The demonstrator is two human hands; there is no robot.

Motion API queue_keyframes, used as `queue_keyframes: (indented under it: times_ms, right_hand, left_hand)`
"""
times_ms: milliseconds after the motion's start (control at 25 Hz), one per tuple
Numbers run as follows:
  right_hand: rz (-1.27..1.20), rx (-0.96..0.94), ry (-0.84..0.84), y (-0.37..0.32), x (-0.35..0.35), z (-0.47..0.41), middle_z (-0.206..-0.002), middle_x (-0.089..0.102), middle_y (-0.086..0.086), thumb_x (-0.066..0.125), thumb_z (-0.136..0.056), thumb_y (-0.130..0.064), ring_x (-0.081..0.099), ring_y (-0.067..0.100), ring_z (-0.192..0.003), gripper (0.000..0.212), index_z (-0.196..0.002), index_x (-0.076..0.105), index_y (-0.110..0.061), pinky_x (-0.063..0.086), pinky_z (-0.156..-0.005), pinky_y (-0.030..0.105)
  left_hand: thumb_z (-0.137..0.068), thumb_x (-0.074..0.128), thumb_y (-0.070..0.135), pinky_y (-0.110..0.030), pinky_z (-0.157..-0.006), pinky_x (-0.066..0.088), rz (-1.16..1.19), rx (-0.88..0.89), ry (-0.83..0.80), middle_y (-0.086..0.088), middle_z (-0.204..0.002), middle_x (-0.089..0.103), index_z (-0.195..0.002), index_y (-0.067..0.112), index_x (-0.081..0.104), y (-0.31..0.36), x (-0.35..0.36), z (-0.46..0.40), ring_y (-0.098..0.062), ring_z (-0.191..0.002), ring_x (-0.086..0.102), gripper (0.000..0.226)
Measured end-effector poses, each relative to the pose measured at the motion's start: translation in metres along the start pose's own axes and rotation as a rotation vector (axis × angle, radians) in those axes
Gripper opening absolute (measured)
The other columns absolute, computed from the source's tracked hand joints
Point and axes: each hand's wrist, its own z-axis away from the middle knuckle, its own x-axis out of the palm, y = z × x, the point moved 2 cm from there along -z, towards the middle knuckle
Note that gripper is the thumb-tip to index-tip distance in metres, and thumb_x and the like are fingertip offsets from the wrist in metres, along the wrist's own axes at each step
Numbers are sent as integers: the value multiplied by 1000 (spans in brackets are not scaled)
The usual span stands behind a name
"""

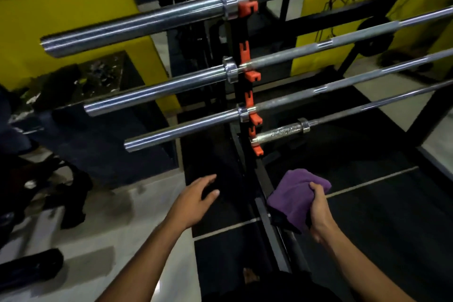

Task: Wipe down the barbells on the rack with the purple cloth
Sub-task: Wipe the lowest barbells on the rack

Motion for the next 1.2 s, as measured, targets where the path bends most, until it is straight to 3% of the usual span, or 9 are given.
queue_keyframes:
  times_ms: [160,320,520,720,800,880,1000,1080,1200]
  right_hand:
    - [76,-62,124,-16,11,-42,-124,65,14,43,-102,-52,62,28,-114,49,-127,58,-13,46,-107,48]
    - [135,-146,205,-40,26,-67,-114,67,10,45,-102,-48,63,26,-107,38,-112,60,-15,48,-102,51]
    - [193,-223,211,-71,41,-91,-111,72,10,53,-99,-39,67,23,-106,29,-116,66,-19,50,-99,44]
    - [297,-372,335,-103,43,-113,-112,71,6,57,-101,-26,66,18,-102,19,-116,65,-17,50,-88,37]
    - [494,-563,398,-117,44,-132,-119,62,3,61,-99,-24,61,9,-98,27,-125,58,-20,48,-90,34]
    - [793,-698,307,-124,52,-164,-134,44,3,62,-94,-33,55,14,-109,51,-142,48,-23,47,-95,35]
    - [1231,-552,194,-109,60,-241,-165,8,6,64,-91,-41,43,38,-135,78,-158,25,-31,48,-104,48]
    - [1429,-477,201,-99,66,-278,-169,-12,3,58,-93,-52,33,46,-140,80,-159,15,-39,46,-104,54]
    - [1517,-479,240,-101,66,-300,-169,-4,4,52,-93,-62,42,47,-129,75,-157,23,-36,48,-99,54]
  left_hand:
    - [-99,50,50,-28,-107,42,-67,112,-78,16,-149,45,-149,38,38,1,-12,-57,-7,-132,47,53]
    - [-100,47,52,-26,-111,36,-127,237,-103,15,-152,40,-151,37,34,-5,-22,-113,-6,-138,40,55]
    - [-100,45,52,-29,-116,33,-183,469,-120,17,-158,31,-154,39,27,7,-39,-194,-3,-144,30,58]
    - [-98,55,38,-36,-119,31,-334,778,-71,4,-164,21,-157,19,27,27,-39,-268,-10,-151,18,67]
    - [-98,52,42,-35,-116,37,-472,830,-112,3,-166,14,-157,18,25,29,-38,-292,-13,-152,14,69]
    - [-99,44,49,-31,-116,32,-562,875,-181,7,-167,3,-159,24,15,26,-36,-308,-11,-153,6,71]
    - [-103,34,52,-33,-121,17,-554,893,-250,10,-167,-3,-159,32,0,20,-27,-320,-10,-153,2,68]
    - [-103,31,50,-34,-119,17,-562,890,-200,6,-167,4,-159,30,4,17,-25,-319,-11,-153,3,65]
    - [-103,33,47,-29,-113,29,-556,889,-127,0,-165,18,-157,20,25,17,-21,-319,-11,-150,12,61]
